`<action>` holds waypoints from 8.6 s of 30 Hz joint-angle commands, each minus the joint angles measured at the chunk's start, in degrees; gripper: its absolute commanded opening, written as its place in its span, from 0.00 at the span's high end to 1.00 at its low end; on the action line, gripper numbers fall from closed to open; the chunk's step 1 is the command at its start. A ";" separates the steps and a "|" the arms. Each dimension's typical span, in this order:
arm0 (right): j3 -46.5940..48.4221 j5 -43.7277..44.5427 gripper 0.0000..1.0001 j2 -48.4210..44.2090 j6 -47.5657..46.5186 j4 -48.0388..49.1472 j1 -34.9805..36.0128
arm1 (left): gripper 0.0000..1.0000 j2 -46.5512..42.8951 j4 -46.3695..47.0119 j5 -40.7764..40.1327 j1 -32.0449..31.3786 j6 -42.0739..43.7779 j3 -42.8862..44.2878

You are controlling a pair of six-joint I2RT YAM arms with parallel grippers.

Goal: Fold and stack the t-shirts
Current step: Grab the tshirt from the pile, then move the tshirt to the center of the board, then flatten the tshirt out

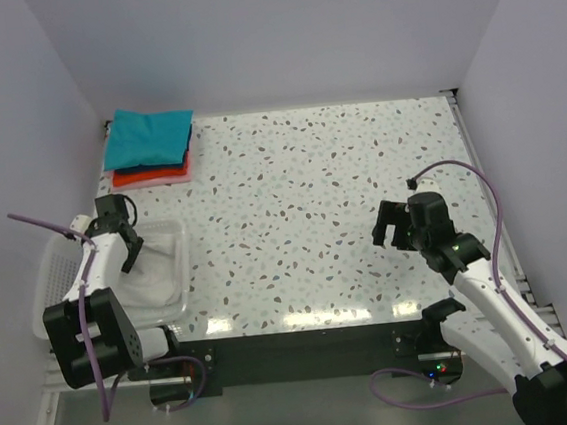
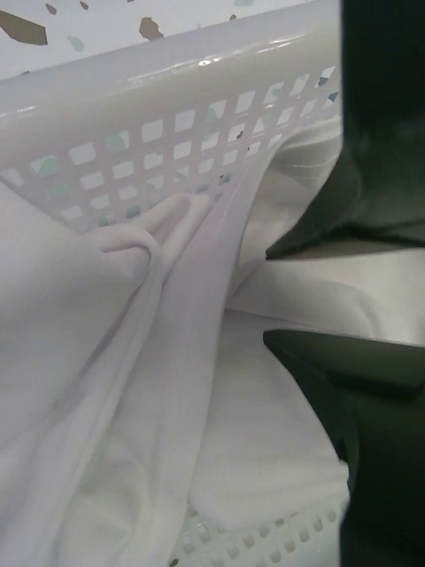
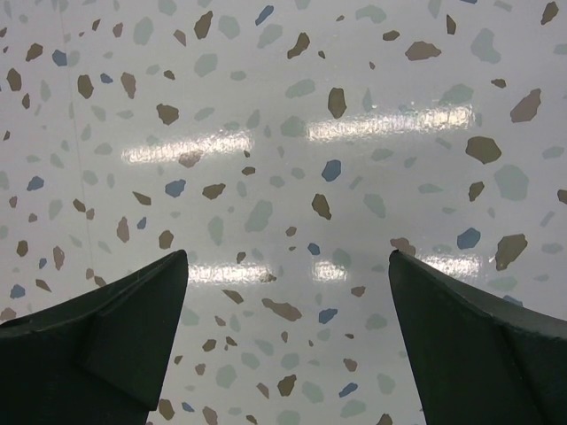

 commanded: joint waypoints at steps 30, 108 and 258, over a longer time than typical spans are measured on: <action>2.39 0.76 0.01 1.08 -0.80 -0.18 -0.03 | 0.01 -8.19 3.69 0.81 0.64 -0.56 -0.67; 5.37 1.81 0.01 2.22 -0.71 -0.71 -0.20 | 0.00 9.21 18.54 20.58 -56.87 21.24 14.00; 3.98 -19.06 0.01 5.30 5.00 -11.35 -1.61 | 1.00 5.17 8.09 -6.92 -42.96 11.39 14.17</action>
